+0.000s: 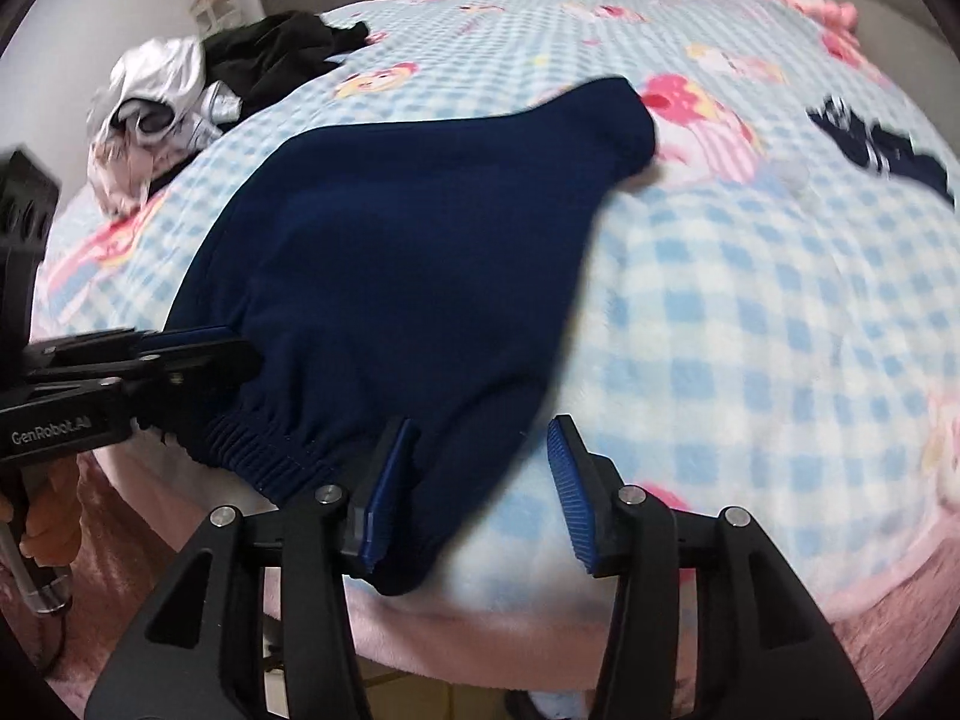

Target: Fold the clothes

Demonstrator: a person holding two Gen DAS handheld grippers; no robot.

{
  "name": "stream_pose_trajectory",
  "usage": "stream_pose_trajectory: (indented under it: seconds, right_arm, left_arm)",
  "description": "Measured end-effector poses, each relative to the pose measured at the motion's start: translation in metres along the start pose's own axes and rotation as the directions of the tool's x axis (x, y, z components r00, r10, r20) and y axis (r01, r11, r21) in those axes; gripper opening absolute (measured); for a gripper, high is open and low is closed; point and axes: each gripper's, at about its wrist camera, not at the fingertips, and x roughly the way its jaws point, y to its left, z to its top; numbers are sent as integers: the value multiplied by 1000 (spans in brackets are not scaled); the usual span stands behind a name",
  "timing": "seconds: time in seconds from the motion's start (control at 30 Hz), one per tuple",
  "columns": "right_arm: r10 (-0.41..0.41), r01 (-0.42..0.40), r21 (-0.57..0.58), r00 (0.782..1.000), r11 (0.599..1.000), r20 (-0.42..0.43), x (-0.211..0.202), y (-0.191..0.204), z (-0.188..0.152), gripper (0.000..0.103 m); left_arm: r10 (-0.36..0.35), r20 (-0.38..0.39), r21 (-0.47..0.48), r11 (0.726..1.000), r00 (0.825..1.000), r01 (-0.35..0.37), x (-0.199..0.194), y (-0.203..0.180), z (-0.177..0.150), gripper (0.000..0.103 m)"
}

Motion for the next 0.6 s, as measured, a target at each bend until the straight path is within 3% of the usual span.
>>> stream_pose_trajectory:
  seconds: [0.07,0.2,0.27,0.33,0.4,0.5,0.57,0.6]
  right_arm:
    - [14,-14,26,1000,1000,-1,-3,-4,3,47]
    - [80,-86,66,994,994,79,-27,-5,7,48]
    - [132,-140,67,985,988,110,-32,0,7,49]
    - [128,-133,52,988,990,83,-24,6,5,49]
    - [72,-73,19,997,997,38,-14,9,-1,49]
    - [65,-66,27,997,997,31,-18,2,-7,49]
    - [69,-73,52,995,996,68,-32,-4,-9,49]
    - [80,-87,68,992,994,100,-41,-6,-13,49]
  left_arm:
    - [-8,22,-22,1000,1000,9,-12,2,-4,33]
    - [-18,58,-59,998,998,22,-33,6,-13,34]
    - [23,21,-44,999,1000,-22,-22,5,-17,34]
    - [71,-20,-37,997,997,-72,-12,5,-19,34]
    - [81,-43,-63,995,996,-83,-9,7,-17,36]
    - [98,-19,-108,989,995,-99,-19,14,-15,38]
    - [49,11,-187,981,999,-47,-31,28,-17,38]
    - [-29,21,-249,968,999,33,-35,38,-21,38]
